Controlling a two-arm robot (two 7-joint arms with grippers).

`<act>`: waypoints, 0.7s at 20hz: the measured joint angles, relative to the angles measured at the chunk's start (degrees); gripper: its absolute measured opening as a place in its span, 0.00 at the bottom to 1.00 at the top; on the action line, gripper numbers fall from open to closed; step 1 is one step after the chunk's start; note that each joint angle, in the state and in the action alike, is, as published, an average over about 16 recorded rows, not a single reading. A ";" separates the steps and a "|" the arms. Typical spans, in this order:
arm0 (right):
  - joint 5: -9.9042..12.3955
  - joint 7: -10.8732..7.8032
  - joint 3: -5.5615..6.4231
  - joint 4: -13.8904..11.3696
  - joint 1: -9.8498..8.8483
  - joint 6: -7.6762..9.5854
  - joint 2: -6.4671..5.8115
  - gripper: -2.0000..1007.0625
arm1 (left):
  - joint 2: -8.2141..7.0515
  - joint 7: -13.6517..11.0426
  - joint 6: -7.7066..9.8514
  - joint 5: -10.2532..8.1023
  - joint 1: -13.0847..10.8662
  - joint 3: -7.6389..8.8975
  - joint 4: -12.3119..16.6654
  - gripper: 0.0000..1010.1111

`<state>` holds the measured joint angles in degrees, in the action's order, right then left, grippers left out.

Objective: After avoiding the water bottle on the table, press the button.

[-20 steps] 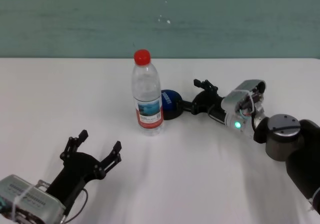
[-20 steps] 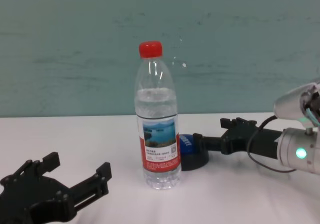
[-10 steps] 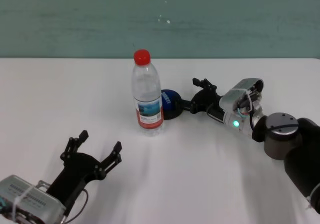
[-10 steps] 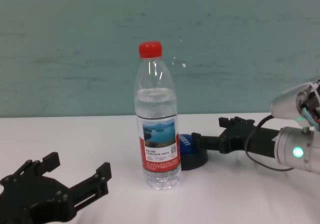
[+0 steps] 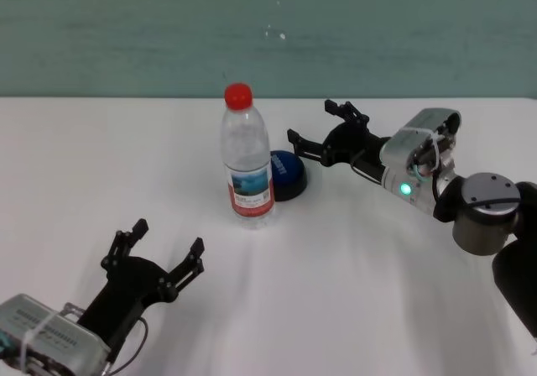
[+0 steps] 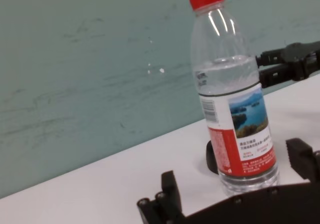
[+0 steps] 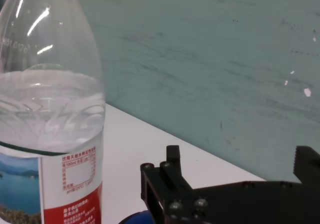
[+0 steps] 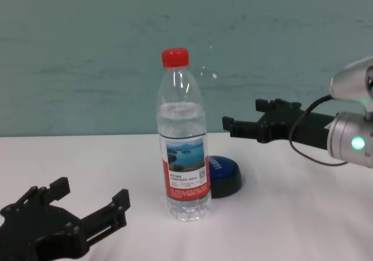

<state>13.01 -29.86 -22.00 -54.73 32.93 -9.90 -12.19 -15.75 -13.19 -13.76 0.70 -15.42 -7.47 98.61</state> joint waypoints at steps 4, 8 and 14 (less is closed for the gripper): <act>0.65 0.50 0.33 -3.96 -1.56 0.75 -1.36 1.00 | 0.00 0.00 0.00 0.00 0.00 0.00 0.00 0.99; 1.36 1.28 1.01 -7.69 -3.55 1.45 -2.95 1.00 | 0.00 0.00 0.00 0.00 0.00 0.00 0.00 0.99; 2.82 2.96 3.21 -15.07 -8.46 2.58 -6.05 1.00 | 0.00 0.00 0.00 0.00 0.00 0.00 0.00 0.99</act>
<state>15.83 -26.90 -18.80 -69.80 24.47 -7.32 -18.24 -15.75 -13.19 -13.76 0.70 -15.42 -7.47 98.61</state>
